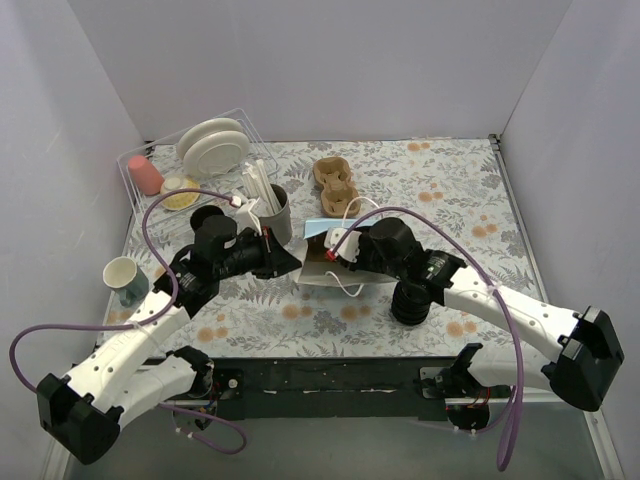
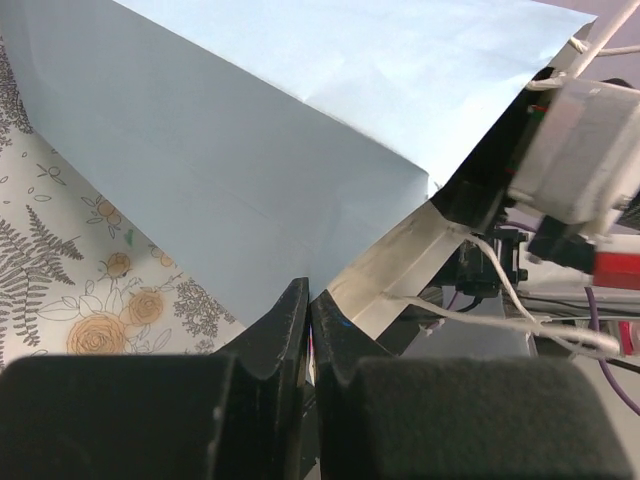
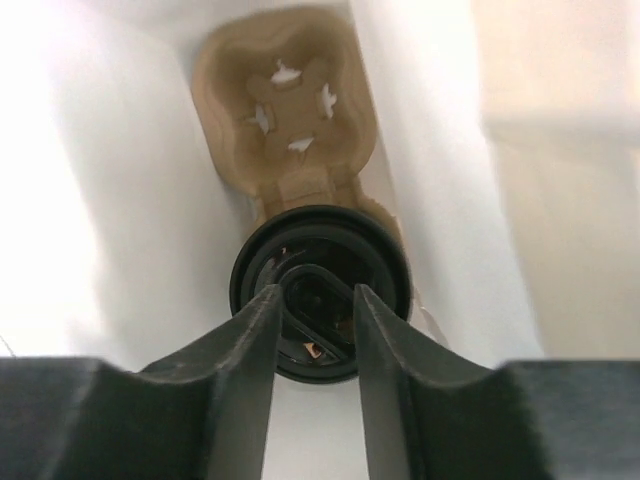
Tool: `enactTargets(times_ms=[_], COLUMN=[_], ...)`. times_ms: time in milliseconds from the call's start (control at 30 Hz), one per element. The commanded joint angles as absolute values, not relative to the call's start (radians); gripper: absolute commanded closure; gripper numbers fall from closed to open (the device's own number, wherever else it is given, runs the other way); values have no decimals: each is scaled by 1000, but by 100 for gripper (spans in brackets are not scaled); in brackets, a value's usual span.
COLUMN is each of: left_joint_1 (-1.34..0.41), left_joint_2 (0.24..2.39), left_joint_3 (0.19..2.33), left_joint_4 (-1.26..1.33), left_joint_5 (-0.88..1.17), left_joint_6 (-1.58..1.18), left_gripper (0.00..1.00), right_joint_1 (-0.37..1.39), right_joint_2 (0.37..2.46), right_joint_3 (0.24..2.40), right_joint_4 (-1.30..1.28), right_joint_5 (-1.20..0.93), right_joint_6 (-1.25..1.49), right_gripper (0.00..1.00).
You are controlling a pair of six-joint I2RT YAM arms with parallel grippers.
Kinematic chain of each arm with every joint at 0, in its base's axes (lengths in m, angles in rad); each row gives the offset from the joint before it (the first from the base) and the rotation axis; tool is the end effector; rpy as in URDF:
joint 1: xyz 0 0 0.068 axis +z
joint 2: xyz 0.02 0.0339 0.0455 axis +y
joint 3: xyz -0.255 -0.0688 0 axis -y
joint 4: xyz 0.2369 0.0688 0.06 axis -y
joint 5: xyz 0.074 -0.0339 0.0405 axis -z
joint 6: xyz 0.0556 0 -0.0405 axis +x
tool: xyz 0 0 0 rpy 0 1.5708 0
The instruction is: Pack the takeout coffee
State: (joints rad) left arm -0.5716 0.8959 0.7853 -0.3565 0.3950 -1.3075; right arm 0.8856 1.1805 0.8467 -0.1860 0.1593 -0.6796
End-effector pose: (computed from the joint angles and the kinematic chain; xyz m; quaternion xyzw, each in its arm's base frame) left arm 0.1689 -0.1341 0.2897 -0.2044 0.8161 -0.5136 0.1685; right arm 0.1830 0.2099 0.2644 -0.5797 0.6396 -0.0171 0.5045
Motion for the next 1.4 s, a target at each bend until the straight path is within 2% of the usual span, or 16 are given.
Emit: enactTargets(times_ms=[0,333,700,833,1033,1167,1367], left_joint_1=[-575,-575,-575,-575,-575,-575,-575], left_joint_2=[905,951,966,986,1025,1063,1109], left_joint_3=[848,928,954,980,1049,1118,1212], left_joint_4=[-391,-422,-449,-456,-463,-482,-488], left_joint_5=[391,423,387,359,310,264,201], left_joint_6=[-1324,-1396,-1448,-1444,-1381,-1332,-1295], left_gripper=[95,93,71,54,42,31,22], right_joint_1=[884,884,884,884,861,847,828], right_joint_2=[1134,1123,1121,1147,1189,1256,1279], right_joint_3=[934,1049,1075,1132,1209,1298,1359], right_joint_4=[-259,-351,-316,-324,-313,-347,-336], right_joint_5=[106,104,181,195,245,288,313], right_joint_6=[-658,-658,-687,-689,-681,-663,-612], right_gripper=[55,57,59,59,59,59,59])
